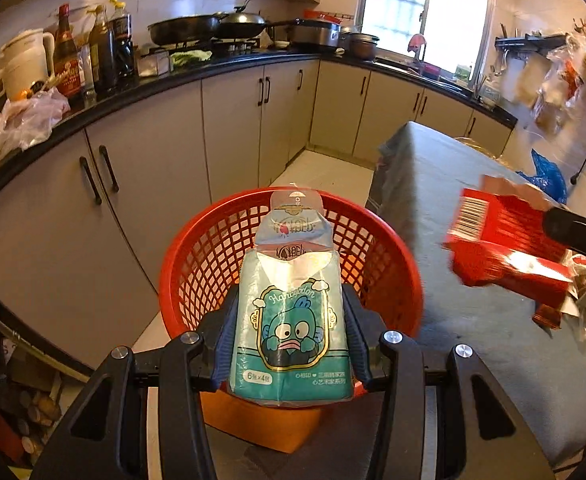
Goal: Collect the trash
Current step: 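Carry both items over the orange basket and open both tools to drop them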
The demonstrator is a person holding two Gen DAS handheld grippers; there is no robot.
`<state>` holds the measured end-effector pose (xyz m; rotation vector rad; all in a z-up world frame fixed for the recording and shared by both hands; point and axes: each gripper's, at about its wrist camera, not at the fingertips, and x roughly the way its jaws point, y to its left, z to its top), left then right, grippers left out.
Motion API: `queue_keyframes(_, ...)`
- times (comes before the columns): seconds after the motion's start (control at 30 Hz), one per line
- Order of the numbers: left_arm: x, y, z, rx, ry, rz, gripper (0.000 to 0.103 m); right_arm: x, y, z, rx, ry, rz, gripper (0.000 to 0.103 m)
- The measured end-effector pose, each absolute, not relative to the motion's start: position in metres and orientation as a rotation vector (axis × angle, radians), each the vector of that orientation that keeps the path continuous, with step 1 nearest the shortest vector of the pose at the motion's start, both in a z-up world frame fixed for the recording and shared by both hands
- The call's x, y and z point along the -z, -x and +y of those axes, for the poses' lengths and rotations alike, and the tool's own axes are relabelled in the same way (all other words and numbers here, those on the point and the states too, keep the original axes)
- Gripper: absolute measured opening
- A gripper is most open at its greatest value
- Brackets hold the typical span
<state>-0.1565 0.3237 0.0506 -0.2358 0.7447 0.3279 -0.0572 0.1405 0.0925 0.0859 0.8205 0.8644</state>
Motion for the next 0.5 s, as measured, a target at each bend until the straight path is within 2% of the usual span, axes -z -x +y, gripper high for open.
queue_keyframes(0.27, -0.044, 0.153, 0.33, -0.329, 0.25, 0.757, 0.049, -0.061, 0.044, 0.191, -0.851, -0.055, 0.9, 0.01)
queue_keyframes(0.33, -0.043, 0.152, 0.333, -0.331, 0.26, 0.76, 0.053, -0.053, 0.042, 0.2, -0.862, -0.041, 0.922, 0.011)
queue_keyframes(0.4, -0.043, 0.153, 0.335, -0.33, 0.266, 0.755, 0.061, -0.052, 0.043, 0.198, -0.857, -0.034, 0.921, 0.018)
queue_keyframes(0.5, -0.046, 0.156, 0.334, -0.337, 0.254, 0.745, 0.062, -0.057, 0.048, 0.185, -0.85, -0.025, 0.888, 0.019)
